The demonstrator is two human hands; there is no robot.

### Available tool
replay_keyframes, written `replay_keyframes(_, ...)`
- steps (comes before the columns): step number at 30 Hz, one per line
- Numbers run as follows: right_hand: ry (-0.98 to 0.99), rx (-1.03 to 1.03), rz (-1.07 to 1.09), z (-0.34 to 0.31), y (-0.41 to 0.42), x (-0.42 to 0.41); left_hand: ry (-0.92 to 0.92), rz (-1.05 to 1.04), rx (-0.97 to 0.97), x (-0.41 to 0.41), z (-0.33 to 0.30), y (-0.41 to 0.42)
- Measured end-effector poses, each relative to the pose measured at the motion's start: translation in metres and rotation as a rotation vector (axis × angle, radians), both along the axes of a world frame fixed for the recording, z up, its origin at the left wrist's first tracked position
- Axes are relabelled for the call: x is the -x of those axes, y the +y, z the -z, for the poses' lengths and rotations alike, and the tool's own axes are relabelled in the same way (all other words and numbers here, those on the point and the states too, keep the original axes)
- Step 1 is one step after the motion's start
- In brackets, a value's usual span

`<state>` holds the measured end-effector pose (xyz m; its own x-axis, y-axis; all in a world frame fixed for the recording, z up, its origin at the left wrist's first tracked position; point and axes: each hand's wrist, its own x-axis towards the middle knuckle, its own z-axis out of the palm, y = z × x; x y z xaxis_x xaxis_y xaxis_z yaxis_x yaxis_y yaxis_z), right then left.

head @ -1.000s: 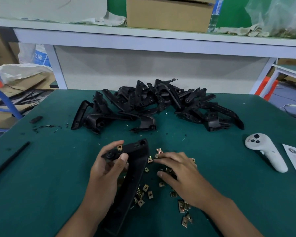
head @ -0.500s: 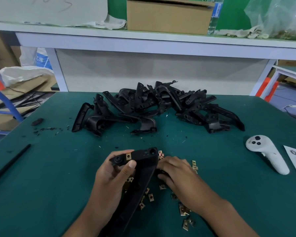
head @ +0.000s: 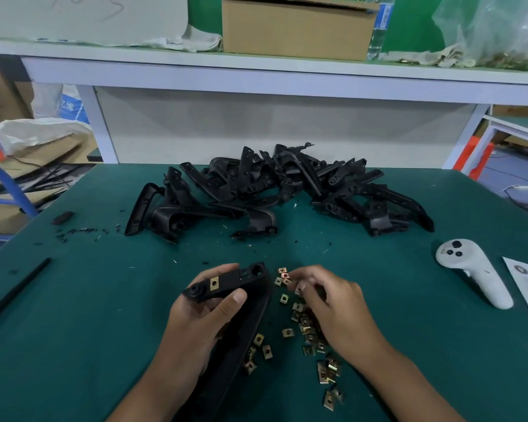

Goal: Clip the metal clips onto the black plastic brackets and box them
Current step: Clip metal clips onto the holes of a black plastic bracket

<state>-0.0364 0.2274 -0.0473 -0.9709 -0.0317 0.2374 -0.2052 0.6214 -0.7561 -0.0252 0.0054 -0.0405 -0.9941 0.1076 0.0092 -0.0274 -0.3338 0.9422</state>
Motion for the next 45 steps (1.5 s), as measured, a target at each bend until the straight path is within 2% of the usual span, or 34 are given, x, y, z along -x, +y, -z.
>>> replay_keyframes(4,-0.245,0.447,-0.083,-0.010,0.000,0.000,0.018,0.056,0.082,-0.004,-0.003,0.002)
replay_keyframes(7,-0.345,0.760,-0.124,-0.016,-0.001,-0.001,0.034,0.097,0.113,-0.006,-0.004,0.004)
replay_keyframes(10,-0.378,0.923,-0.167,-0.021,-0.003,-0.002,0.066,0.182,0.136,-0.008,-0.005,0.006)
replay_keyframes(18,-0.443,0.985,-0.235,-0.023,-0.004,-0.004,0.264,0.278,0.290,-0.013,0.000,0.009)
replay_keyframes(21,-0.431,0.928,-0.259,-0.023,-0.004,-0.005,0.265,0.296,0.269,-0.013,0.000,0.008)
replay_keyframes(25,-0.420,0.855,-0.257,-0.026,-0.006,-0.008,0.314,0.314,0.340,-0.013,0.001,0.009)
replay_keyframes(39,-0.492,0.688,-0.343,-0.033,-0.010,-0.013,0.289,0.303,0.375,-0.014,0.005,0.009)
replay_keyframes(45,-0.434,0.670,-0.354,-0.032,-0.009,-0.013,0.313,0.320,0.396,-0.014,0.007,0.009)
